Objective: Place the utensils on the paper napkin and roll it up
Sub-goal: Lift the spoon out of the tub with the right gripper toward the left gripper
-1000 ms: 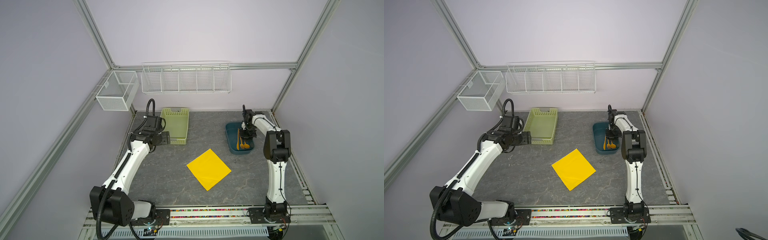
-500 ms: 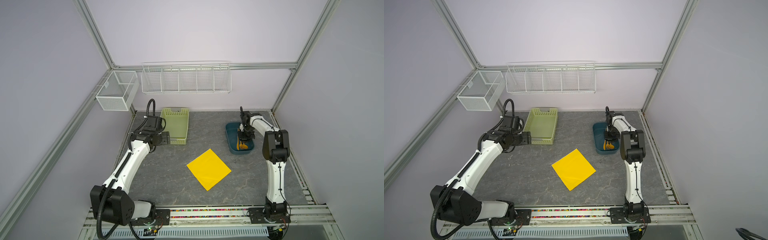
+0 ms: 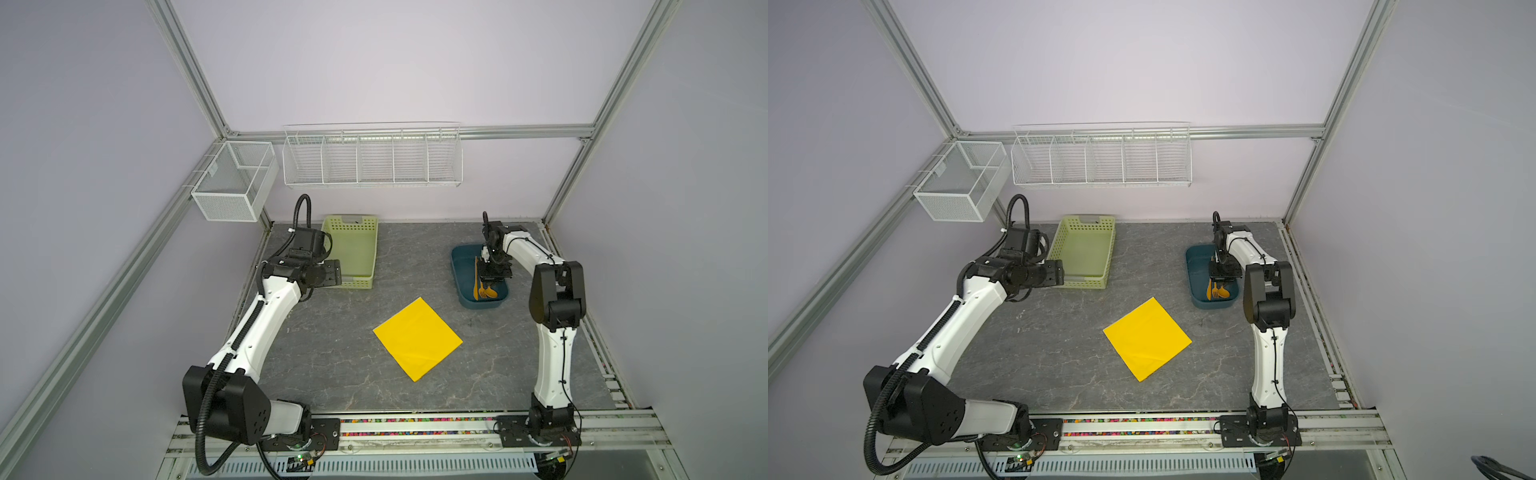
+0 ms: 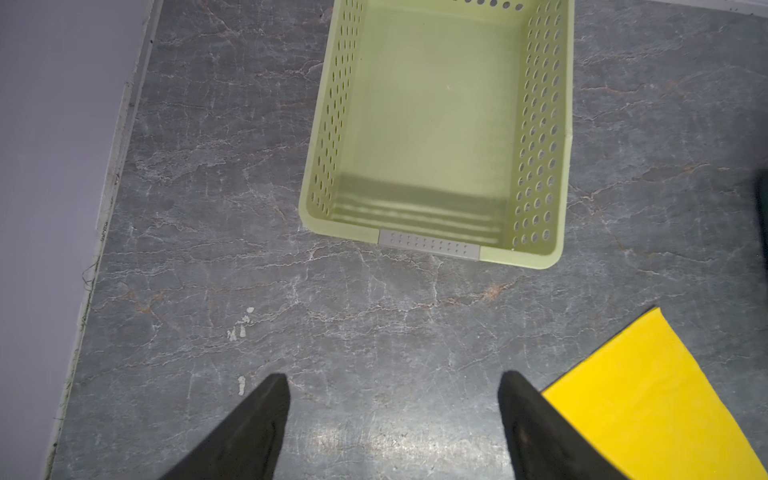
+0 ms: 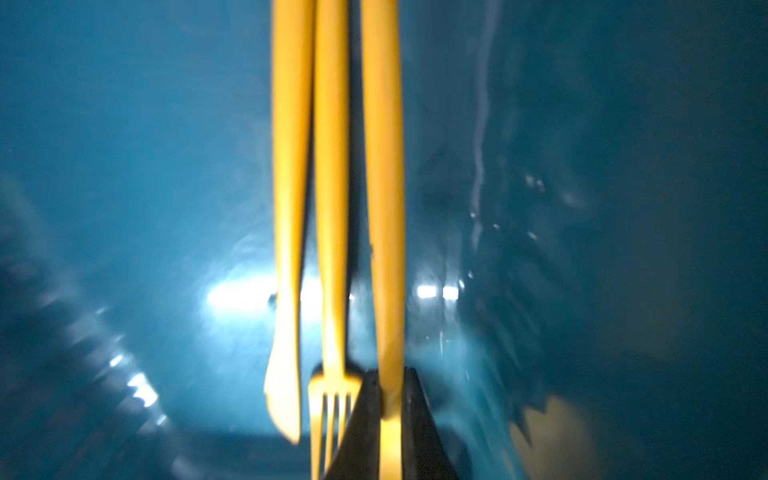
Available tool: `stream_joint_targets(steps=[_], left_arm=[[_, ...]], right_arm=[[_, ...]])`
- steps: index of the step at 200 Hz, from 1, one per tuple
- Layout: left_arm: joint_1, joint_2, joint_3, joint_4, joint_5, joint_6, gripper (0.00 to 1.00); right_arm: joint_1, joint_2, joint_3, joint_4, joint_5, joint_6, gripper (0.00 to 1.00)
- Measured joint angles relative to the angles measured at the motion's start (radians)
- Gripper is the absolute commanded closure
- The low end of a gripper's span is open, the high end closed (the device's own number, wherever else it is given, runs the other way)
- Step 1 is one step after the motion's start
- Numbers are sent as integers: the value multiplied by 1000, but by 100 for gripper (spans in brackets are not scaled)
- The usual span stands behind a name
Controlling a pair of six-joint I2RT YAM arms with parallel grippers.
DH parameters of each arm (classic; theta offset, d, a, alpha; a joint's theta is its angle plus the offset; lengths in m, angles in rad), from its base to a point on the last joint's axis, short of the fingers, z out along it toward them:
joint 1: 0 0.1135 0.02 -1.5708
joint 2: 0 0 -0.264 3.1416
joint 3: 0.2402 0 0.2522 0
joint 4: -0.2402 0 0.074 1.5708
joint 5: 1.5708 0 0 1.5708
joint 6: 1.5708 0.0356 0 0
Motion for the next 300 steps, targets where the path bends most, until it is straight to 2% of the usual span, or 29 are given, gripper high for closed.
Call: stream_joint_targets(steps=[32,59,125,159,209,256,300], left_arm=[[0,8,19,10,62,12,20],[0,19,55,25,115,18,19],[0,35,145,40,344,18,21],[-15,34,154,37,428,18,22],[-130,-7,153,27,529,53,22],[-257,-69,126,16,587,90,28],[-357,-77,117,-22,599,101,31]], right_arm=[[18,-111,-2,0,0,-17,92],[57,-212,-25,25,-5,-101,93],[233,-494,-292,241,-132,-569,92],[346,-593,-389,302,-135,-808,93],[510,-826,-636,448,-31,-1122,93],[673,-1007,-776,589,86,-1357,93],[801,-1070,-820,706,192,-1537,93]])
